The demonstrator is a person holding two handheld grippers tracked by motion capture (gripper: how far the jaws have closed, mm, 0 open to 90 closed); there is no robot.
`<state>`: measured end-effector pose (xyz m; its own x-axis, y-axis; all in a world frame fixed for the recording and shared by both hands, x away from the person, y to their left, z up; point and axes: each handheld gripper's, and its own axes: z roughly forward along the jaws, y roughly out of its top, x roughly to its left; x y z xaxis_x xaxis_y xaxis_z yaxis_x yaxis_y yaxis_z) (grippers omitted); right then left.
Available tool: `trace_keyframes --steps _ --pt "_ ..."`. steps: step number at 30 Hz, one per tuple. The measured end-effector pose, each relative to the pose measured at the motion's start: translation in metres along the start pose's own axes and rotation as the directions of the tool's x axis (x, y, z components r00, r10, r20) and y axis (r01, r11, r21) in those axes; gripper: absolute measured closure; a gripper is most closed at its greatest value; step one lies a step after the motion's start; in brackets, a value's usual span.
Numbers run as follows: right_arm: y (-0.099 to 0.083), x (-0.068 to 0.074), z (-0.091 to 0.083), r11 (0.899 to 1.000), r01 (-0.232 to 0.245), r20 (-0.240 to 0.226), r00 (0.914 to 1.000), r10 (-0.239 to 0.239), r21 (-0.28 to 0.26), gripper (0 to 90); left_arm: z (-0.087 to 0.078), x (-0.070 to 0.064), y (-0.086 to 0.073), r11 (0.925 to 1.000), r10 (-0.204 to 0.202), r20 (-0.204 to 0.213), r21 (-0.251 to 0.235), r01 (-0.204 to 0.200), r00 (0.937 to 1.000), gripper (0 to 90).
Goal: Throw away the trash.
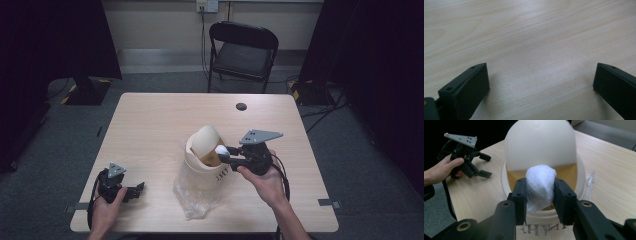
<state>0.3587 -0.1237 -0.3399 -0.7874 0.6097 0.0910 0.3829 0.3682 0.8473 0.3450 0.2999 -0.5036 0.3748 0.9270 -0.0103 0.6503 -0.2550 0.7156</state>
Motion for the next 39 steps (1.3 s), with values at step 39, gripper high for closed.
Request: trace_keyframes --steps 39 --pt "-0.002 -0.01 0.066 0.984 0.028 0.009 0.9995 -0.03 0.175 64.1 -0.001 -0.001 -0.001 1.0 0.0 0.003 -0.003 0.0 1.0 0.3"
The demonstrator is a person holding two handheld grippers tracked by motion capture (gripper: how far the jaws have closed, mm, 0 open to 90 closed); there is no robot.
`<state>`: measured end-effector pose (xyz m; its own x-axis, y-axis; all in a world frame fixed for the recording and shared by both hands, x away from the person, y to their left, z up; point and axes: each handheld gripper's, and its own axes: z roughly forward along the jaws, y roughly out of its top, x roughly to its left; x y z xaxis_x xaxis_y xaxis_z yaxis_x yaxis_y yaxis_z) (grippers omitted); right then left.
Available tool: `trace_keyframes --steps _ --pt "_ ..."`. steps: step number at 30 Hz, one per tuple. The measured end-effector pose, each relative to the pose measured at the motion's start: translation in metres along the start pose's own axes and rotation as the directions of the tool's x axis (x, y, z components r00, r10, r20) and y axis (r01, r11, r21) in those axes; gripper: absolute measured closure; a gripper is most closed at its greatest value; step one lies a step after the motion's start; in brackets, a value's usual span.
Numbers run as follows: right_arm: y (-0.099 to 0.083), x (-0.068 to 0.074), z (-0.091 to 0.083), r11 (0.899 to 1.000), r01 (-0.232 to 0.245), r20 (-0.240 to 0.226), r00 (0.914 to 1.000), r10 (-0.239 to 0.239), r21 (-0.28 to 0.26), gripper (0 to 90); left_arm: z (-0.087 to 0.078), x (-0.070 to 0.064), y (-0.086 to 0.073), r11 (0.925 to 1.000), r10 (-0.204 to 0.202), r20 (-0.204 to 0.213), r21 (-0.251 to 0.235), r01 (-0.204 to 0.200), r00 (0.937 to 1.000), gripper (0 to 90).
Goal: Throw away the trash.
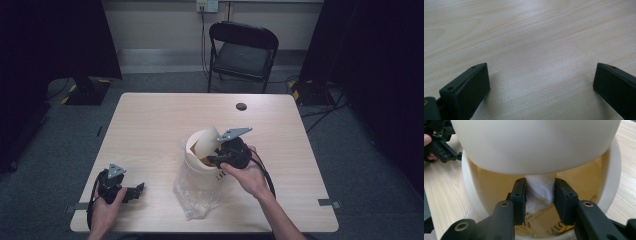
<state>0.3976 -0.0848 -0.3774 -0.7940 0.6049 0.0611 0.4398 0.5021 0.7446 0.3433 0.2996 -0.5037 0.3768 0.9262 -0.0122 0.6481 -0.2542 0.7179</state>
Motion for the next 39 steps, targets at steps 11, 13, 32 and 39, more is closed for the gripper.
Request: trace_keyframes --steps 11,13,32,39 --pt "0.002 -0.002 0.002 1.0 -0.01 0.001 0.9999 0.01 0.004 60.3 0.0 0.0 0.0 1.0 0.0 0.0 0.0 0.0 1.0 0.3" --pt "0.002 -0.002 0.002 1.0 -0.011 0.004 0.9999 0.011 0.004 58.2 0.0 0.0 0.0 1.0 0.0 0.0 0.0 0.0 1.0 0.3" --pt "-0.002 -0.008 -0.015 0.996 -0.021 -0.008 0.9998 0.02 -0.085 59.3 0.0 0.0 0.0 1.0 0.0 0.0 0.0 0.0 1.0 0.3" --pt "-0.003 -0.01 -0.025 0.991 -0.033 -0.007 0.9994 0.032 -0.127 59.8 0.0 0.0 0.0 1.0 0.0 -0.001 0.0 0.0 1.0 0.3"
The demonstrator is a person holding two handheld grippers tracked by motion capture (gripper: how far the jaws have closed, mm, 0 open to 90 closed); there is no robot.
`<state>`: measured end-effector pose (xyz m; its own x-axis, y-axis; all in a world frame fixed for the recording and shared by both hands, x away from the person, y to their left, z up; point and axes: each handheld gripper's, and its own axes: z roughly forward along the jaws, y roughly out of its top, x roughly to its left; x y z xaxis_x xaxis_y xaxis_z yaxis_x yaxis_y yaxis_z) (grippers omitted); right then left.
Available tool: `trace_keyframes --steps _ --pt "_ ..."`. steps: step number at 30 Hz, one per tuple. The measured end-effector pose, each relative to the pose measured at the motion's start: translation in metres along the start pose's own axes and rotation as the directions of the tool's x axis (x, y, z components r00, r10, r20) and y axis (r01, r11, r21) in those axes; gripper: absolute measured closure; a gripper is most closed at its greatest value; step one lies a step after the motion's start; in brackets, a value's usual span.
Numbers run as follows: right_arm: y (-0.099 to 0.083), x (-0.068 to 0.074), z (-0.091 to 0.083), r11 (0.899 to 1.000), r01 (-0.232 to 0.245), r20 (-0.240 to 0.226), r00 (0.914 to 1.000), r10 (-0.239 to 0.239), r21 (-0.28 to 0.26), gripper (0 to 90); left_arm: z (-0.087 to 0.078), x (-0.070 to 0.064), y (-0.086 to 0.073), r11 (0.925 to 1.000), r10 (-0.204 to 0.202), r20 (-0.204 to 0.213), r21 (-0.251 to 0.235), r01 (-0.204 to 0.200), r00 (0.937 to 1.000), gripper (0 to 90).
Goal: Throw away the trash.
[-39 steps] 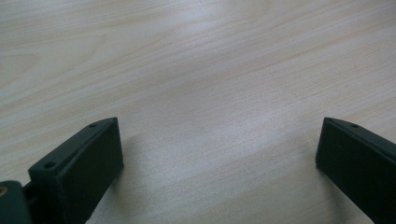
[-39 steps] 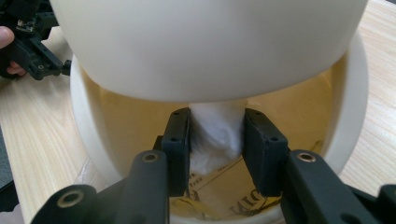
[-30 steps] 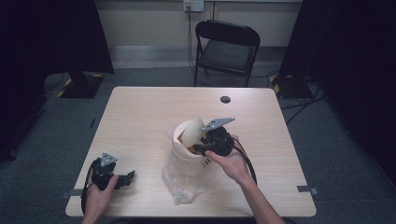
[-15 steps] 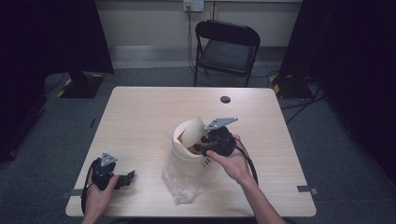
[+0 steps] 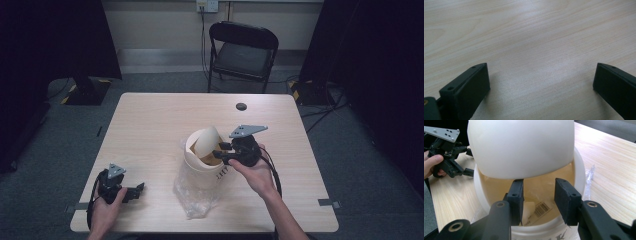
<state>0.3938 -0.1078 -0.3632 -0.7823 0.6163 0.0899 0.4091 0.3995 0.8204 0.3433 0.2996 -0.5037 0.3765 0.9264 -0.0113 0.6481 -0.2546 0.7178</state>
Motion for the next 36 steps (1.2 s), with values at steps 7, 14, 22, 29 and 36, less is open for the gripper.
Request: trace_keyframes --steps 7,14,22,29,36 --pt "-0.001 -0.004 -0.011 0.999 -0.025 0.026 0.9993 0.026 -0.024 55.8 0.0 0.0 0.0 1.0 -0.001 0.001 0.0 0.001 1.0 0.3" --pt "-0.004 -0.009 -0.023 0.998 -0.047 0.047 0.9977 0.049 -0.037 50.0 0.0 0.0 0.0 1.0 -0.001 0.001 0.0 0.001 1.0 0.3" --pt "-0.017 -0.021 -0.037 0.995 -0.089 0.093 0.9914 0.092 -0.042 37.6 0.0 0.0 0.0 1.0 -0.001 0.001 0.0 0.001 1.0 0.3" --pt "-0.032 -0.037 -0.054 0.987 -0.147 0.168 0.9735 0.155 -0.06 28.4 0.0 0.0 0.0 1.0 -0.001 0.001 0.0 0.001 1.0 0.3" --pt "-0.048 -0.049 -0.065 0.979 -0.195 0.212 0.9556 0.205 -0.067 24.2 0.0 0.0 0.0 1.0 -0.001 0.001 0.0 0.001 1.0 0.3"
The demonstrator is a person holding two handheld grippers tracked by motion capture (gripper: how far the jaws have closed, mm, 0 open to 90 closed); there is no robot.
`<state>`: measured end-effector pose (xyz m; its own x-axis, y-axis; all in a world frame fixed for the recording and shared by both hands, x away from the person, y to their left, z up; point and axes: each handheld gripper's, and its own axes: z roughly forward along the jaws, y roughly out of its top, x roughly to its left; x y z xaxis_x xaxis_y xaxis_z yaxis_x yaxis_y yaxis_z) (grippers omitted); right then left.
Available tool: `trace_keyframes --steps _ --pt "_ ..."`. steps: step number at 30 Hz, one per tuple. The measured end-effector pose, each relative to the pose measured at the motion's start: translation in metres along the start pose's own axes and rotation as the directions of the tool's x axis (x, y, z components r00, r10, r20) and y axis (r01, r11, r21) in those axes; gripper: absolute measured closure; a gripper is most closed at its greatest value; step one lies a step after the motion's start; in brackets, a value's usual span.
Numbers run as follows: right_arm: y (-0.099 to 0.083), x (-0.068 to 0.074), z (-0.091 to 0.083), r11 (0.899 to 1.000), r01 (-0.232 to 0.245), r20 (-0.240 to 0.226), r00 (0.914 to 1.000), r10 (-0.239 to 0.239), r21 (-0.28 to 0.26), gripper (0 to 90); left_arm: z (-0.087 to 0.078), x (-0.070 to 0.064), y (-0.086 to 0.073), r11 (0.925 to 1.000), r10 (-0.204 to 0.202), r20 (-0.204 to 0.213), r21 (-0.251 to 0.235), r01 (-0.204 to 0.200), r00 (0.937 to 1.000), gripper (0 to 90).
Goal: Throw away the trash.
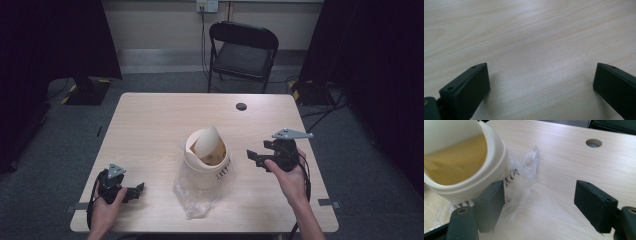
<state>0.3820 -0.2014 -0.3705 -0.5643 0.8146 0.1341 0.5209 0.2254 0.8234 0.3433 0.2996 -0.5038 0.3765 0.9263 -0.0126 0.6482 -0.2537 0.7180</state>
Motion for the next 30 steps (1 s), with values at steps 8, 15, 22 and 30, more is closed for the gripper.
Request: trace_keyframes --steps 8,15,22,30 --pt "-0.02 -0.021 -0.006 0.999 -0.041 0.019 0.999 0.041 -0.003 18.5 0.0 0.0 0.0 1.0 0.0 0.0 0.0 0.0 1.0 0.3" --pt "-0.043 -0.04 -0.005 0.996 -0.083 0.061 0.9948 0.081 0.024 15.8 0.0 0.0 0.0 1.0 0.001 0.0 0.001 -0.001 1.0 0.2" --pt "-0.074 -0.055 0.005 0.988 -0.13 0.115 0.9861 0.12 0.083 15.9 0.0 0.0 0.0 1.0 0.001 0.0 0.001 -0.001 1.0 0.2" --pt "-0.095 -0.066 0.019 0.981 -0.138 0.162 0.9801 0.115 0.136 16.4 0.0 0.0 0.0 1.0 0.0 0.0 0.0 0.0 1.0 0.3"
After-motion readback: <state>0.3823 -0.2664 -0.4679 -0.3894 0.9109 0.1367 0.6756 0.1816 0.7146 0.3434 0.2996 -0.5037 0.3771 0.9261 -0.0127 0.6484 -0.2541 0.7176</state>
